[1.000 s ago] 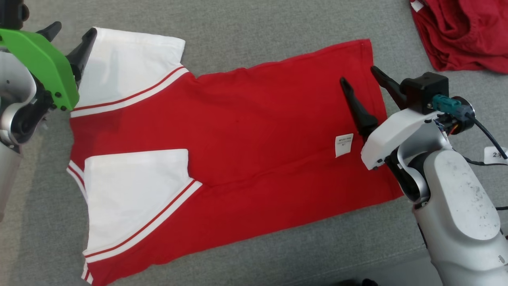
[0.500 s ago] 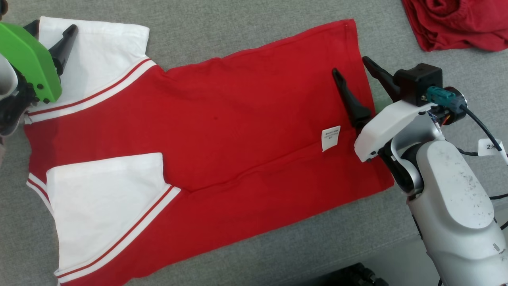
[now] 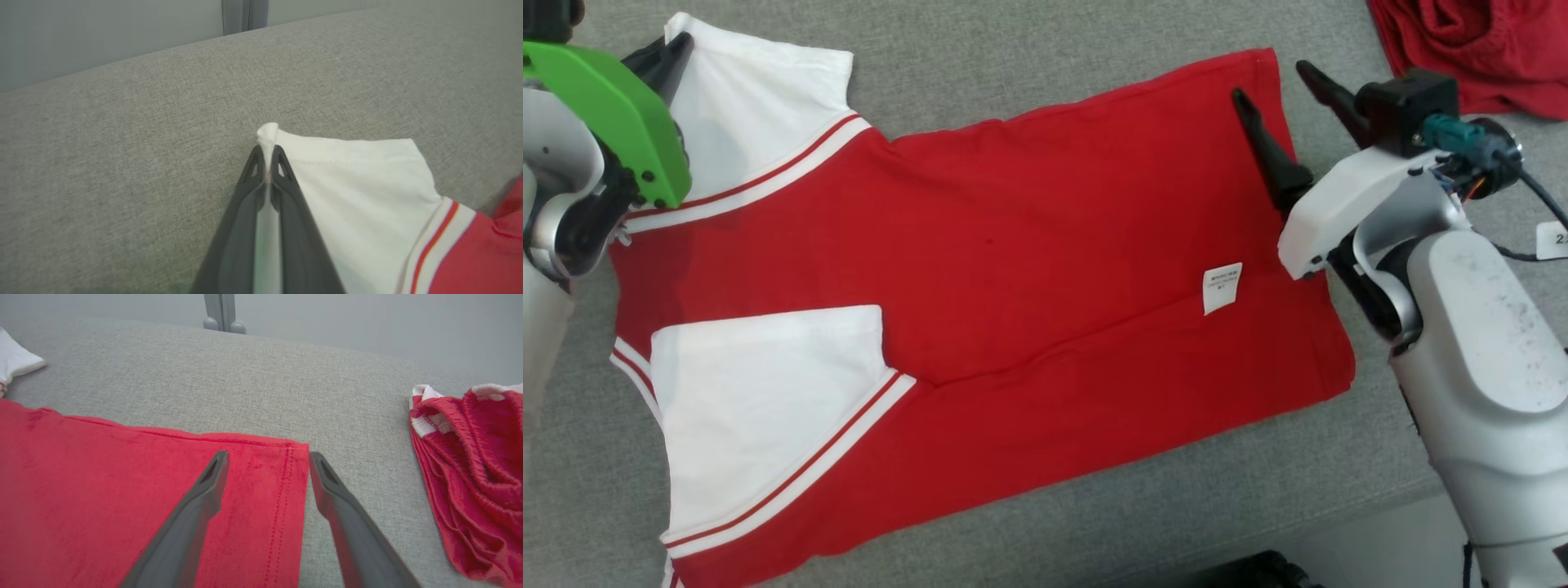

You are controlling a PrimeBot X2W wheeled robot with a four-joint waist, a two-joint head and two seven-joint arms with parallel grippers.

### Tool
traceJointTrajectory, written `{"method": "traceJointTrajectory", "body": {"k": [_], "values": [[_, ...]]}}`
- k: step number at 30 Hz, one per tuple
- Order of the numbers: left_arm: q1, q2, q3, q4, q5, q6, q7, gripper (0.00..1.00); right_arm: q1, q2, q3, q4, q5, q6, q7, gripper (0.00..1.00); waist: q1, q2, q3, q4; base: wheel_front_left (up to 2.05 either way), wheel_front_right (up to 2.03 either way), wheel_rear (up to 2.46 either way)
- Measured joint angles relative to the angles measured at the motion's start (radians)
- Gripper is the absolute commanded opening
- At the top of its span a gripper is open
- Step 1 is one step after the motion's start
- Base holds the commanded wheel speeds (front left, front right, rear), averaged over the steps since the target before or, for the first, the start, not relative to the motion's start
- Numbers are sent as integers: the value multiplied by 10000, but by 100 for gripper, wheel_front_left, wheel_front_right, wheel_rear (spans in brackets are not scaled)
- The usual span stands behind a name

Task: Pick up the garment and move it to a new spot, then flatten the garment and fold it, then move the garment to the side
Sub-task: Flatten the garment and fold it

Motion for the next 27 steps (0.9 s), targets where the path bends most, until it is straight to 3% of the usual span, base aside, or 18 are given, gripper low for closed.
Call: {"method": "traceJointTrajectory", "body": {"k": [9, 19, 20, 21, 22, 23, 25, 27], "values": [[-44, -314, -449, -665, -90, 0, -1120, 0, -1266, -953, 236, 1526, -31, 0, 934, 100, 0, 0, -222, 659, 0, 0, 0], [52, -238, -978, -1530, -242, 0, -1599, 0, -1731, -1356, 742, 2594, 1170, 0, 2167, 100, 0, 0, -373, 1358, 0, 0, 0], [52, -236, -1012, -1565, -244, 0, -1626, 0, -1783, -1379, 796, 2661, 1285, 0, 2284, 76, -1, 0, -378, 1391, 0, 0, 0], [52, -236, -1045, -1595, -261, 0, -1632, 0, -1834, -1404, 828, 2746, 1413, 0, 2382, 40, 0, 0, -379, 1423, 0, 0, 0], [51, -234, -1081, -1616, -270, 0, -1641, 0, -1873, -1425, 859, 2815, 1519, 0, 2454, 34, 0, 0, -378, 1447, 0, 0, 0], [51, -232, -1118, -1636, -278, 0, -1666, 0, -1923, -1448, 888, 2886, 1593, 0, 2472, 19, 0, 0, -375, 1463, 0, 0, 0], [49, -221, -1191, -1678, -353, 0, -1699, 0, -2035, -1488, 953, 2987, 1672, 0, 2493, 0, 0, 0, -386, 1473, 0, 0, 0], [41, -173, -1239, -1695, -376, 0, -1730, 0, -2096, -1503, 970, 3097, 1682, 0, 2376, 0, 0, 0, -415, 1471, 0, 0, 0]]}}
